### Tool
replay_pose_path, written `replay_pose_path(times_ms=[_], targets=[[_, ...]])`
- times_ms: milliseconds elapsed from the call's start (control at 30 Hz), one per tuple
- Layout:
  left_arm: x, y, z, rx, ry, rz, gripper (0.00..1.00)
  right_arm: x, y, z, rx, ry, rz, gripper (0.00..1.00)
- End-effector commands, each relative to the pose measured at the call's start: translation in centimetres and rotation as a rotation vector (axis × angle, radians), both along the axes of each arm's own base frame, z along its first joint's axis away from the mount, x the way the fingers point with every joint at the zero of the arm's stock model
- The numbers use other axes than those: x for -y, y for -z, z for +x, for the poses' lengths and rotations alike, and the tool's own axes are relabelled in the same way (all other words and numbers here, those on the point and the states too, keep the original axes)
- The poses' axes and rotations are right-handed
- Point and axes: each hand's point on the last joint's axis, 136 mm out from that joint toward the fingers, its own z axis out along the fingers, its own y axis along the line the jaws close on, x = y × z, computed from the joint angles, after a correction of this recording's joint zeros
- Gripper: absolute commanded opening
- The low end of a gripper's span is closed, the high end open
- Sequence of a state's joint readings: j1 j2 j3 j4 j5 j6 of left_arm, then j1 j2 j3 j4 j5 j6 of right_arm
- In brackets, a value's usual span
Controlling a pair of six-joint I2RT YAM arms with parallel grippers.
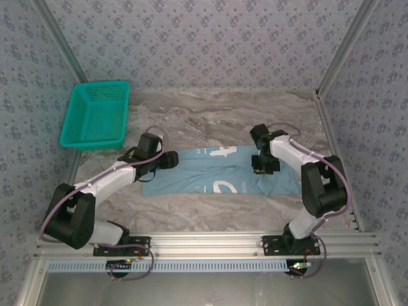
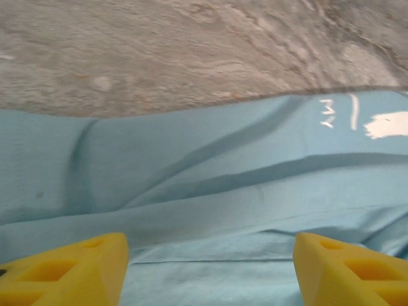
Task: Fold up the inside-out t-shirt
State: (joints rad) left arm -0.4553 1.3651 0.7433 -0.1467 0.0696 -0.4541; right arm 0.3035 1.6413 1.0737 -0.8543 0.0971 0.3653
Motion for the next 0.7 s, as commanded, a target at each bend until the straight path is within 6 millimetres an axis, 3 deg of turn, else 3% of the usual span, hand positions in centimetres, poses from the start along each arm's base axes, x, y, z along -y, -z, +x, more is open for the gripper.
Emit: replay_pose_path(times_ms=[0, 167, 300, 400, 500, 600, 667], targets=[[3.3, -1.9, 0.6, 0.062, 0.108, -0.055, 0.69, 2.7, -1.1, -0.2, -0.023, 0.039, -0.035, 0.17], [4.7, -2.0, 0.6, 0.065, 0.139, -0.052, 0.69, 3.5, -1.4, 0.9, -0.021, 0.037, -0.077, 0.35], [4.1, -1.5, 0.6, 0.054, 0.126, -0.011, 0.69, 4.0, -3.9, 1.4, 0.025, -0.027, -0.217, 0.40], [3.4, -1.2, 0.6, 0.051, 0.107, 0.020, 0.69, 2.7, -5.5, 1.4, 0.069, -0.109, -0.275, 0.41], [3.0, -1.1, 0.6, 0.048, 0.096, 0.037, 0.69, -0.4, -6.1, 0.6, 0.102, -0.257, -0.278, 0.39], [2.8, -1.1, 0.7, 0.053, 0.088, 0.043, 0.69, -3.2, -4.6, -0.9, 0.055, -0.335, -0.233, 0.35], [2.8, -1.1, 0.7, 0.053, 0.086, 0.046, 0.69, -3.7, -3.4, -1.0, 0.022, -0.345, -0.246, 0.32]])
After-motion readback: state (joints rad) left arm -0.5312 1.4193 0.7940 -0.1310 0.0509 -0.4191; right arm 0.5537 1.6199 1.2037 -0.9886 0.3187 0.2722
